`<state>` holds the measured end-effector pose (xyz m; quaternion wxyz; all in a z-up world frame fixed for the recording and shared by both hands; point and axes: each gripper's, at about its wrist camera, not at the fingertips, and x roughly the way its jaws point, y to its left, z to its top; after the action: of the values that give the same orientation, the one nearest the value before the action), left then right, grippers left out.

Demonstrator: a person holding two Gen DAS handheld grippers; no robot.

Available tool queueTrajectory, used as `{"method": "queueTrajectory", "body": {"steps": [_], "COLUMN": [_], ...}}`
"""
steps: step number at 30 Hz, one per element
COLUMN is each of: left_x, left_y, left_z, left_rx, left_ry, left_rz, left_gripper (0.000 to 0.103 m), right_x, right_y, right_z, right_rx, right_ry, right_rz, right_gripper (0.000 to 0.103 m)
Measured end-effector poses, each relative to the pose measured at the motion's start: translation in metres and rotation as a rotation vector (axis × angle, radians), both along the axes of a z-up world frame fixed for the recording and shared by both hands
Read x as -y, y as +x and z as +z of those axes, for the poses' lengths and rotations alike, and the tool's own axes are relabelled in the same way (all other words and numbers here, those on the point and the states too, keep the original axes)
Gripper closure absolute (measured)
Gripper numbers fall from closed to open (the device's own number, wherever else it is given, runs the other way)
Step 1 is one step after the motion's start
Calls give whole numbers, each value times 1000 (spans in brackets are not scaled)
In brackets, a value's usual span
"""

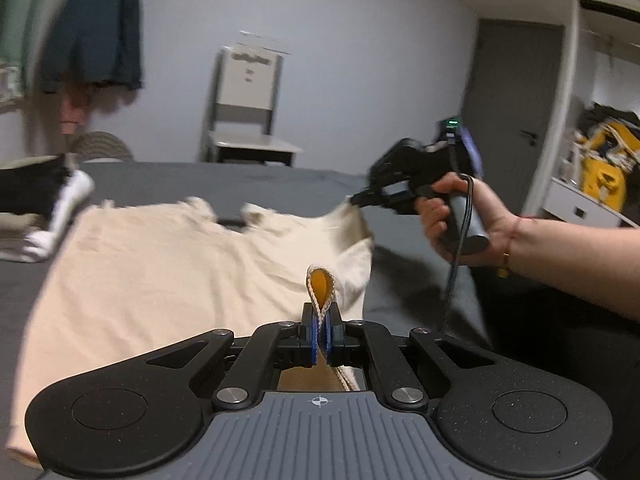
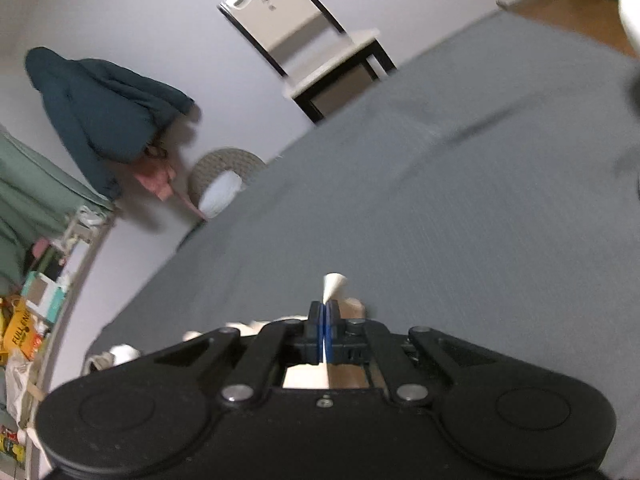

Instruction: Fold clothes

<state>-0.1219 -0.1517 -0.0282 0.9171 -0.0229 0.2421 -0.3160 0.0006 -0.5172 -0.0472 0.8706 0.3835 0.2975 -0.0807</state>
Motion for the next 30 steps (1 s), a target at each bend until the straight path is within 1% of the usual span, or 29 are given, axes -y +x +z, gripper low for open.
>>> {"method": "queueTrajectory", "body": {"steps": [3, 6, 11, 14, 16, 18, 21, 23, 26, 28, 30], "left_x": [-25, -49, -88, -109, -121, -132, -146, -153, -162, -164, -162], "left_y": [-1, -1, -5, -10, -11, -9, -3, 2, 7, 7, 7], "left_z": [5, 8, 9, 4, -3, -12, -31, -43, -54, -55, -55], "left_rx": [-1, -8, -12, -27, -52, -88, -171, -235, -305, -321, -319], "left_ry": [-16, -47, -96, -115, -118, -120, -139, -160, -191, -200, -204], "left_rz": [75, 155, 287, 357, 399, 434, 477, 496, 523, 521, 520], "left_gripper": [99, 99, 99, 99, 99, 99, 99, 99, 99, 100, 100], "right_x": [-17, -43, -103, -146, -171, -196, -226, -246, -272, -282, -288], "right_y": [15, 42, 100, 135, 157, 178, 198, 206, 214, 219, 224], "right_z": [20, 45, 84, 94, 92, 83, 61, 49, 40, 36, 34], "right_rx": [18, 27, 14, -17, -53, -100, -186, -225, -253, -264, -268], "right_ry": [25, 21, -42, -94, -123, -141, -173, -202, -249, -256, -258], "right_rz": [26, 77, 190, 251, 284, 310, 347, 377, 412, 427, 437], "right_gripper": [101, 101, 101, 101, 101, 101, 101, 101, 101, 101, 101]}}
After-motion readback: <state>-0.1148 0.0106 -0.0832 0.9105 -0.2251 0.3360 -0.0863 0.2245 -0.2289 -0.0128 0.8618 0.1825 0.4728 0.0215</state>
